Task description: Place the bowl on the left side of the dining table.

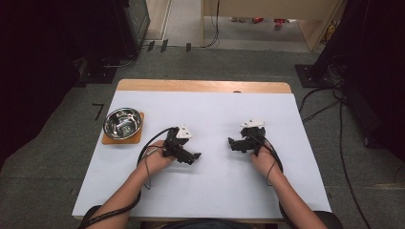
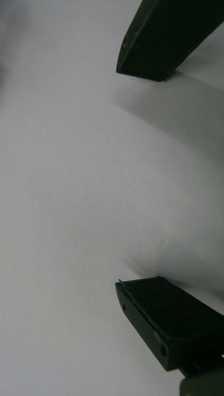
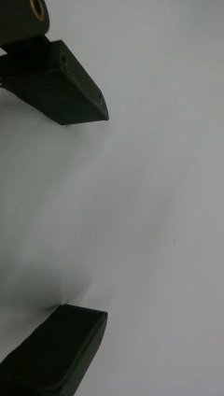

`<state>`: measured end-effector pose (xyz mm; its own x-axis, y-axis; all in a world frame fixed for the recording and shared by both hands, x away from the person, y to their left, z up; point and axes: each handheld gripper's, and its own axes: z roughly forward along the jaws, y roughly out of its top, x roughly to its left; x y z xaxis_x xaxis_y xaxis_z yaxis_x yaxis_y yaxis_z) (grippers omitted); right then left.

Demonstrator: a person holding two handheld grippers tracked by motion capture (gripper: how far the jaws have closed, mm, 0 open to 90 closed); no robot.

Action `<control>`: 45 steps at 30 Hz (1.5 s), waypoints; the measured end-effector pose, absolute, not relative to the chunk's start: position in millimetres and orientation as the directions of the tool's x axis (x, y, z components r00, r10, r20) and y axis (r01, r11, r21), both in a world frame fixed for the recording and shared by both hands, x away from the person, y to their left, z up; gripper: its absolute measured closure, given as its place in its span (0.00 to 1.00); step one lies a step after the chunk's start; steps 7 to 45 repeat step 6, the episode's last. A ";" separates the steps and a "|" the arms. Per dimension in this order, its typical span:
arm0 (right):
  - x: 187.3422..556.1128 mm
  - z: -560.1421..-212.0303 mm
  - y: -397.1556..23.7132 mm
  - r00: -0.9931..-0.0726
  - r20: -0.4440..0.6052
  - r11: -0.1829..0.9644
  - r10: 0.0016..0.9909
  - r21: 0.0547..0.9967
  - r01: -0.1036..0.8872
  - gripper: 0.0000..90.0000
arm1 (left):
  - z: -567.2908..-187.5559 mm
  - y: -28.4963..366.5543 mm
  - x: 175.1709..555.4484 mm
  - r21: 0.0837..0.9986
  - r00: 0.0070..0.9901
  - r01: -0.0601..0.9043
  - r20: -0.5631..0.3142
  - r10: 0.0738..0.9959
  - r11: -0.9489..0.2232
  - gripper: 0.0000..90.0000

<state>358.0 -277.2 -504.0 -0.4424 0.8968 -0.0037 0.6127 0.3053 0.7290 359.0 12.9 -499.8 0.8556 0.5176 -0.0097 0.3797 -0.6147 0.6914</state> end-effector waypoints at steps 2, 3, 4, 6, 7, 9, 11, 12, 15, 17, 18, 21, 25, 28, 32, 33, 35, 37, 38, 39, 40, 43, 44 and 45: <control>357.9 -504.0 -277.2 -0.443 -0.006 0.307 0.897 0.729 0.612 0.05 | -499.8 12.9 359.0 0.692 0.855 0.379 -0.009 0.518 -0.615 0.00; 357.9 -504.0 -277.2 -0.443 -0.005 0.306 0.897 0.729 0.612 0.05 | -499.8 12.9 358.9 0.692 0.856 0.379 -0.009 0.518 -0.614 0.00; 358.0 -504.0 -277.2 -0.443 -0.004 0.306 0.897 0.729 0.612 0.05 | -499.8 12.8 358.9 0.691 0.856 0.379 -0.009 0.517 -0.615 0.00; 358.1 -504.0 -277.3 -0.442 -0.003 0.305 0.897 0.729 0.613 0.05 | -499.8 12.8 358.9 0.691 0.856 0.379 -0.008 0.518 -0.616 0.00; 358.1 -504.0 -277.3 -0.442 -0.003 0.305 0.897 0.729 0.613 0.05 | -499.8 12.8 358.9 0.691 0.856 0.379 -0.008 0.518 -0.616 0.00; 358.1 -504.0 -277.3 -0.442 -0.003 0.305 0.897 0.729 0.613 0.05 | -499.8 12.8 358.9 0.691 0.856 0.379 -0.008 0.518 -0.616 0.00; 358.1 -504.0 -277.3 -0.442 -0.003 0.305 0.897 0.729 0.613 0.05 | -499.8 12.8 358.9 0.691 0.856 0.379 -0.008 0.518 -0.616 0.00; 358.1 -504.0 -277.3 -0.442 -0.003 0.305 0.897 0.729 0.613 0.05 | -499.8 12.8 358.9 0.691 0.856 0.379 -0.008 0.518 -0.616 0.00; 358.1 -504.0 -277.3 -0.442 -0.003 0.305 0.897 0.729 0.613 0.05 | -499.8 12.8 358.9 0.691 0.856 0.379 -0.008 0.518 -0.616 0.00; 358.1 -504.0 -277.3 -0.442 -0.003 0.305 0.897 0.729 0.613 0.05 | -499.8 12.8 358.9 0.691 0.856 0.379 -0.008 0.518 -0.616 0.00; 358.1 -504.0 -277.3 -0.442 -0.003 0.305 0.897 0.729 0.613 0.05 | -499.8 12.8 358.9 0.691 0.856 0.379 -0.008 0.518 -0.616 0.00; 358.1 -504.0 -277.3 -0.442 -0.003 0.305 0.897 0.729 0.613 0.05 | -499.8 12.8 358.9 0.691 0.856 0.379 -0.008 0.518 -0.616 0.00; 358.1 -504.0 -277.3 -0.442 -0.003 0.305 0.897 0.729 0.613 0.05 | -499.8 12.8 358.9 0.691 0.856 0.379 -0.008 0.518 -0.616 0.00; 358.1 -504.0 -277.3 -0.442 -0.003 0.305 0.897 0.729 0.613 0.05 | -499.8 12.8 358.9 0.691 0.856 0.379 -0.008 0.518 -0.616 0.00; 358.1 -504.0 -277.3 -0.442 -0.003 0.305 0.897 0.729 0.613 0.05 | -499.8 12.8 358.9 0.691 0.856 0.379 -0.008 0.518 -0.616 0.00; 358.1 -504.0 -277.3 -0.442 -0.003 0.305 0.897 0.729 0.613 0.05 | -499.8 12.8 358.9 0.691 0.856 0.379 -0.008 0.518 -0.616 0.00; 358.1 -504.0 -277.3 -0.442 -0.003 0.305 0.897 0.729 0.613 0.05 | -499.8 12.8 358.9 0.691 0.856 0.379 -0.008 0.518 -0.616 0.00; 358.1 -504.0 -277.3 -0.442 -0.003 0.305 0.897 0.729 0.613 0.05 | -499.8 12.8 358.9 0.691 0.856 0.379 -0.008 0.518 -0.616 0.00; 358.1 -504.0 -277.3 -0.442 -0.003 0.305 0.897 0.729 0.613 0.05 | -499.8 12.8 358.9 0.691 0.856 0.379 -0.008 0.518 -0.616 0.00; 358.1 -504.0 -277.3 -0.442 -0.003 0.305 0.897 0.729 0.613 0.05 | -499.8 12.8 358.9 0.691 0.856 0.379 -0.008 0.518 -0.616 0.00; 358.1 -504.0 -277.3 -0.442 -0.003 0.305 0.897 0.729 0.613 0.05 | -499.8 12.8 358.9 0.691 0.856 0.379 -0.008 0.518 -0.616 0.00; 358.1 -504.0 -277.3 -0.442 -0.003 0.305 0.897 0.729 0.613 0.05 | -499.8 12.8 358.9 0.691 0.856 0.379 -0.008 0.518 -0.616 0.00; 358.1 -504.0 -277.3 -0.442 -0.003 0.305 0.897 0.729 0.613 0.05 | -499.8 12.8 358.9 0.691 0.856 0.379 -0.008 0.518 -0.616 0.00; 358.1 -504.0 -277.3 -0.442 -0.003 0.305 0.897 0.729 0.613 0.05 | -499.8 12.8 358.9 0.691 0.856 0.379 -0.008 0.518 -0.616 0.00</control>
